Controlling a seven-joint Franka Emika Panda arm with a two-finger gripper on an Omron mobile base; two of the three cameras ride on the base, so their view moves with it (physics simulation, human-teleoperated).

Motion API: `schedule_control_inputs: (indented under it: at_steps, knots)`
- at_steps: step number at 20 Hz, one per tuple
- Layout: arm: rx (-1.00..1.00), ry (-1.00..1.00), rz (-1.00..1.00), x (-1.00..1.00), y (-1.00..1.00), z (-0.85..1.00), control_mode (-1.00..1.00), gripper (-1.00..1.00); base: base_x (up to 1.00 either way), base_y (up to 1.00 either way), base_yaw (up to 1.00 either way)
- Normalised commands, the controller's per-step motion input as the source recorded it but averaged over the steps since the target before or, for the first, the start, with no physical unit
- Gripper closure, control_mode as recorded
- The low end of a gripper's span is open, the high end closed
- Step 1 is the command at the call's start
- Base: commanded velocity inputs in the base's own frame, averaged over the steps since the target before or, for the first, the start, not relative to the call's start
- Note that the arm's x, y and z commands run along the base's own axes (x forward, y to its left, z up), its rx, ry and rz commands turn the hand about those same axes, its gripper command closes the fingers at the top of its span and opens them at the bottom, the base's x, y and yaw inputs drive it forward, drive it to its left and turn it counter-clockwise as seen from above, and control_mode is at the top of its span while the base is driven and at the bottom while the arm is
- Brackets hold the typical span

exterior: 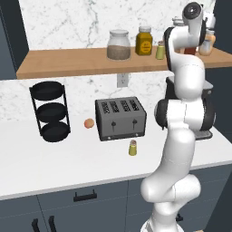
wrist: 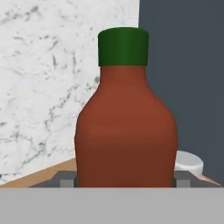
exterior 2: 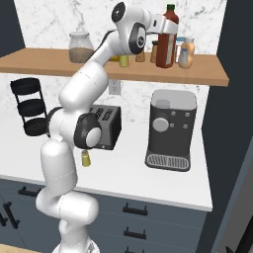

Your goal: Put the shaker and condiment bottle from the counter next to their counterparts in the cabinet.

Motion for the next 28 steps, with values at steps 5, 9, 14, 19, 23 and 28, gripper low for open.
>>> schedule_control_inputs:
  at_steps: [5,9,14,19,23,28]
  knots:
    - [0.0,0.0,0.0,0.25,0.01,-0.36,-1.0,-1.0,0.0,0.0,0.0]
    - [0.0,0.0,0.0,0.01,0.03,-0.32,-1.0,-1.0,0.0,0.0,0.0]
    - [0.01,0.0,0.0,0.0,0.0,-0.23,-1.0,-1.0,0.0,0.0,0.0]
    - [0.0,0.02,0.0,0.0,0.25,-0.35,-1.0,-1.0,0.0,0.0,0.0]
    - [0.0,0.03,0.0,-0.01,0.52,-0.27,-1.0,-1.0,0.0,0.0,0.0]
    - [0.0,0.0,0.0,-0.2,0.28,-0.04,-1.0,-1.0,0.0,0.0,0.0]
